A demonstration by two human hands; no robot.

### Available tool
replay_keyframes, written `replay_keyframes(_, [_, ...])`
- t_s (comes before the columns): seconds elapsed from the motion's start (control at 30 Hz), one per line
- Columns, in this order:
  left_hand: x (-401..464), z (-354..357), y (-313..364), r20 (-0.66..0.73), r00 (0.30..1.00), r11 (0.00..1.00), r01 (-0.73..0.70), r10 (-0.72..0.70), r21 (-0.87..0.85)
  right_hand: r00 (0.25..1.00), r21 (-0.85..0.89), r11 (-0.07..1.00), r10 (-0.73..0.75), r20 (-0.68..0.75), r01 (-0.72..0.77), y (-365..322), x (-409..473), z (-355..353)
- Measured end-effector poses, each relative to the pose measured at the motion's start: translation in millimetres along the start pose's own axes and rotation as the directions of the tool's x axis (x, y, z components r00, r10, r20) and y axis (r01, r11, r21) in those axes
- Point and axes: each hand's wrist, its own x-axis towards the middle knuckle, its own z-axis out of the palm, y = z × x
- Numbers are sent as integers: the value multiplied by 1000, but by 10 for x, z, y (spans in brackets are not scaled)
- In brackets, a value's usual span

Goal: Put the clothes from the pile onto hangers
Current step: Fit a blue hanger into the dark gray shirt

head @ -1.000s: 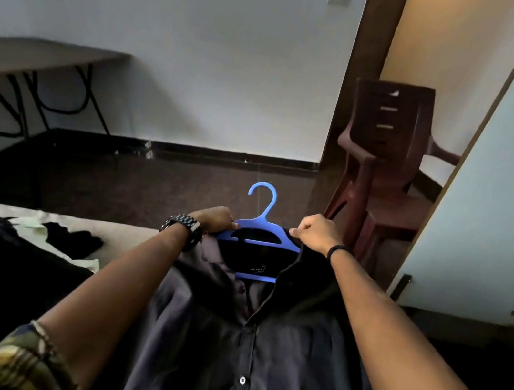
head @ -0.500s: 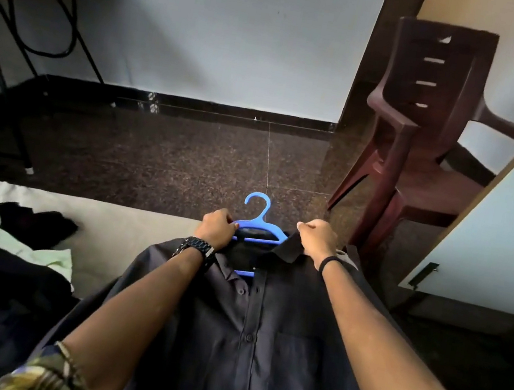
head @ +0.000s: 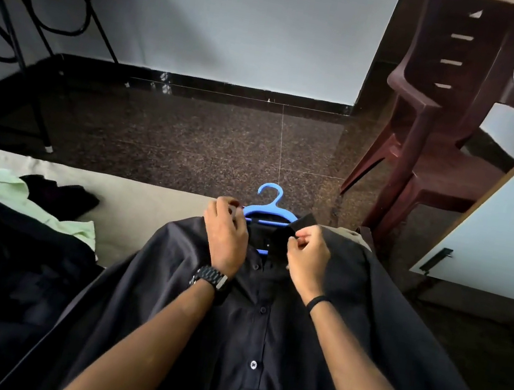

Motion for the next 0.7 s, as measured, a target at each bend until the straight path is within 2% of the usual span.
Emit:
replay_keyframes(0.1, [-309,-110,-9,48,983,974,182,-177,-134,995,-49,998,36,93,-32,47,-232,53])
replay_keyframes(0.17, [-498,-116,-68,169,934,935,335,-314,-115,986,-110,993,59,157,-42,118,-332,61])
replay_keyframes(0.23, [-642,-105,-154,275,889,920,391,-367,-34,972,-171,984,91,218,-54,187,-406,62])
replay_keyframes(0.5, [-671,-115,-212,448,849,959,242,-282,145,936,-346,936,173,307,-60,94,-429,62])
replay_keyframes(0.7, [-704,-112,-168,519,828,967,102,-212,232,934,-284,954,184,305,-95,180,-389,27])
